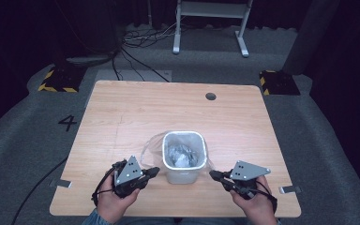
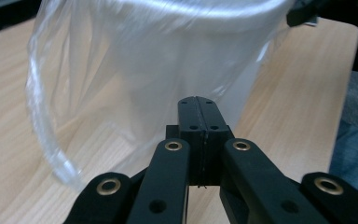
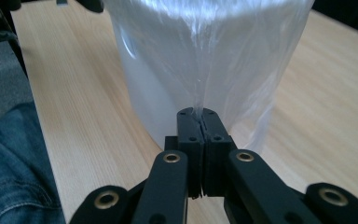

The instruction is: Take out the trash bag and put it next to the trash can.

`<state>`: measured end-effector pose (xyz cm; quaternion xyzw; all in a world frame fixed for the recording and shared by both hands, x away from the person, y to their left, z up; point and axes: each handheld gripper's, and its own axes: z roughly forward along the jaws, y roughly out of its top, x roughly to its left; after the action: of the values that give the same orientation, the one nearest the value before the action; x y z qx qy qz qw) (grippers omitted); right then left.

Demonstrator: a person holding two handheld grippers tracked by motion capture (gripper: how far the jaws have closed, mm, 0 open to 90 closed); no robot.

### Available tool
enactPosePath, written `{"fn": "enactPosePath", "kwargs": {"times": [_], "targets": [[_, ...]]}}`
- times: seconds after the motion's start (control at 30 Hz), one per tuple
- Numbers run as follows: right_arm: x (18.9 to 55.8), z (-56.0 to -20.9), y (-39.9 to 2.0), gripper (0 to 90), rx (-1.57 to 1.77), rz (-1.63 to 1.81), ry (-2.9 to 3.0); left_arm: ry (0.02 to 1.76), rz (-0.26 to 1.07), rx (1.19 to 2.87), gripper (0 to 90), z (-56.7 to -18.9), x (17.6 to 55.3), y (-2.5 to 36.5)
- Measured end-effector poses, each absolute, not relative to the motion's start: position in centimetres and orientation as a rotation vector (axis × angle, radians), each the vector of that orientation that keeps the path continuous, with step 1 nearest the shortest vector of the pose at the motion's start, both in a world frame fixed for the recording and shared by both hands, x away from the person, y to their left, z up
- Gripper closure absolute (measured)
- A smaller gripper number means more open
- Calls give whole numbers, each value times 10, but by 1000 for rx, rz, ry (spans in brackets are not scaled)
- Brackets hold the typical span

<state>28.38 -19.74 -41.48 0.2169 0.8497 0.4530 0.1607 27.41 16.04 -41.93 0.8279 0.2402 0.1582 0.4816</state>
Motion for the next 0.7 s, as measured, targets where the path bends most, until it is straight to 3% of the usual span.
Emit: {"fn": "enactPosePath", "kwargs": {"times": [0.27, 0.37, 0.43, 0.53, 0.7], "targets": [[270, -381, -203, 896, 543, 1338, 2328, 576, 387, 2001, 885, -407, 268, 164], [271, -371, -202, 896, 522, 1339, 2304, 632, 440, 2020, 509, -413, 266, 160], [272, -365, -200, 897, 512, 1339, 2295, 656, 455, 2027, 354, -419, 268, 160], [274, -359, -196, 897, 497, 1340, 2285, 672, 489, 2044, 236, -425, 272, 158], [278, -353, -190, 897, 481, 1339, 2281, 645, 469, 2083, 171, -435, 285, 148]]}}
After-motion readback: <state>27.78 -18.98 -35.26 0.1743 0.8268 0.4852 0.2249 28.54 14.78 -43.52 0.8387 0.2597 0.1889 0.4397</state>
